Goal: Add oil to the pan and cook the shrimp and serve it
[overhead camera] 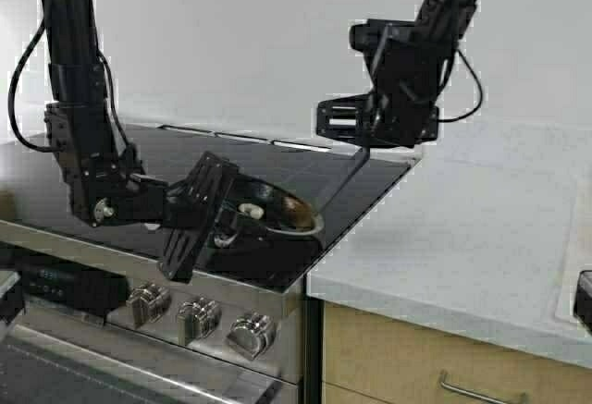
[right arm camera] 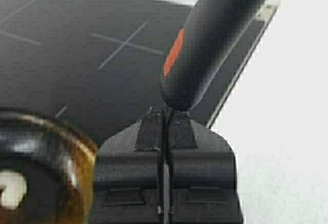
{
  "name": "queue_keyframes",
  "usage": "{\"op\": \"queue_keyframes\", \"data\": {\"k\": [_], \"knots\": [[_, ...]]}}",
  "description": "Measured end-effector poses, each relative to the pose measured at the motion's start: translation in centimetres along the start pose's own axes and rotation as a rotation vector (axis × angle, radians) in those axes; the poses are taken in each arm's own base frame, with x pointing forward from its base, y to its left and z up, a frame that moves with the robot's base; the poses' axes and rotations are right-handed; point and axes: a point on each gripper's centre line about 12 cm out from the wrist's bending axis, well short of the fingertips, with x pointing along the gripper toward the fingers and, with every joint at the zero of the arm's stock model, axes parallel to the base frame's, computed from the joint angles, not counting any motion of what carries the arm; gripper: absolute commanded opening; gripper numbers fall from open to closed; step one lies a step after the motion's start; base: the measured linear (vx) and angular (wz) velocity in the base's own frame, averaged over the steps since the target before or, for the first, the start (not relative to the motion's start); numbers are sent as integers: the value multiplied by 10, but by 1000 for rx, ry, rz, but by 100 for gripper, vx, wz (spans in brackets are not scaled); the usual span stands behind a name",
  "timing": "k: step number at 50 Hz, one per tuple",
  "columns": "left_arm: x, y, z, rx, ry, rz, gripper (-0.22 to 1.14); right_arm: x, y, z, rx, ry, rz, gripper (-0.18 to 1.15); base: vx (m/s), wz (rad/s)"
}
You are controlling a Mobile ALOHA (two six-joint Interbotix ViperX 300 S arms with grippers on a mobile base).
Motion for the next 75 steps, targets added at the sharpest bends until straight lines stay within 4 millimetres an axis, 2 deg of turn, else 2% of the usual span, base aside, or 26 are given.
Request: {"op": "queue_keyframes", "data": {"k": [11,26,34,56,65,75], "knots": [[0,-1,-2,4,10,-2,3,17,10,-5,4,-23,3,8,0,0],[1,-1,-2,4,9,-3,3,31,22,-45,-68,12,14,8,0,0],[1,-1,-3,1,3,-1,3,22,29,-56,-91,29,35,8,0,0],[1,-7,1,6,-22,5,3,-30,27,-81,-172,143,82,8,0,0],[1,-7,1,6,-22,7,3,-30,27,-81,-150,148,70,8,0,0],[1,-7,1,8,-15,5,3,-11,27,-68,-65,128,0,8,0,0]]}}
